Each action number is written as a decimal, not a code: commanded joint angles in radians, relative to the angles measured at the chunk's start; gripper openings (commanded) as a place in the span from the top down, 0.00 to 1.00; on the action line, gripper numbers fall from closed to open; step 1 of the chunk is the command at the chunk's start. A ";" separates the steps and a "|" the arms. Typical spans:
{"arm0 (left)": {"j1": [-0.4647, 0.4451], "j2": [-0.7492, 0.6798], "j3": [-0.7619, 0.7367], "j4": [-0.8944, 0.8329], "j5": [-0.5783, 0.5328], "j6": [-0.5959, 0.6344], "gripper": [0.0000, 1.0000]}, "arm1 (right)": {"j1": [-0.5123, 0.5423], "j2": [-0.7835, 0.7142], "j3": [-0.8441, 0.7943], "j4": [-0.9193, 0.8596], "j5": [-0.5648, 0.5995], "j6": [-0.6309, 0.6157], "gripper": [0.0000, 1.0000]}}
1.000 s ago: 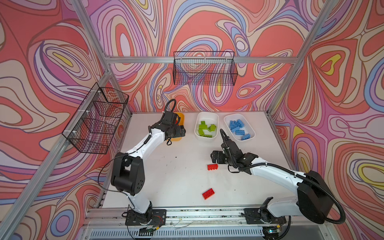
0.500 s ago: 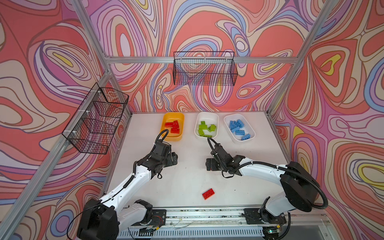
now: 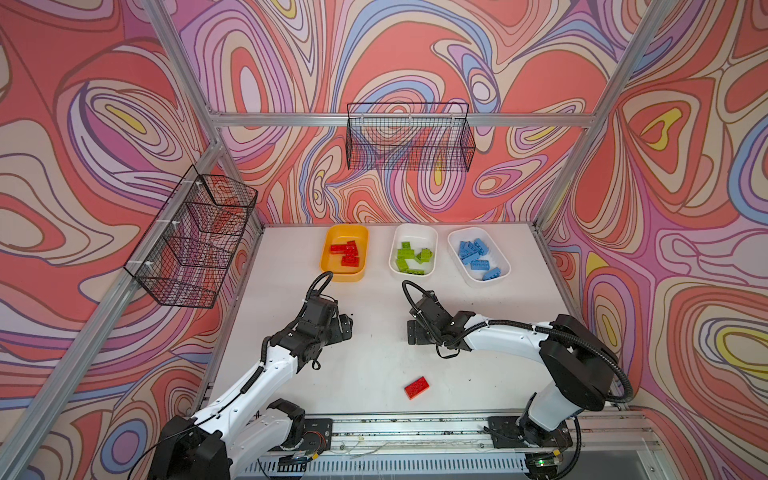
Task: Sort the legos into containers by color
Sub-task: 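Lower the right gripper onto the red 2x4 brick while the left gripper withdraws, then close the right gripper on the red 2x4 brick, then carry the red brick into the yellow tub while the left gripper moves nearer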
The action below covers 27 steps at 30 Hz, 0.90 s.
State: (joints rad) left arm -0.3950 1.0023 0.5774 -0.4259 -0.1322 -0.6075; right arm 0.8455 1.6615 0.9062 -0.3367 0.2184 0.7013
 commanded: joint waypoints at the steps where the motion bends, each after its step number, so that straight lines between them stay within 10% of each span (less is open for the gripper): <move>1: -0.004 -0.033 -0.019 0.001 -0.020 -0.010 0.00 | 0.010 0.034 0.033 -0.024 0.035 0.024 0.12; 10: -0.003 -0.077 -0.049 0.000 -0.016 -0.013 0.00 | 0.020 0.078 0.085 -0.077 0.058 0.030 0.48; 27: -0.004 -0.134 -0.114 0.006 -0.001 -0.042 0.00 | 0.025 0.318 0.639 -0.038 0.074 -0.284 0.51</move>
State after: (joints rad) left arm -0.3950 0.8829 0.4717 -0.4183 -0.1314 -0.6273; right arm 0.8654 1.9190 1.4757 -0.4122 0.2687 0.5320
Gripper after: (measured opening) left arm 0.999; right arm 0.661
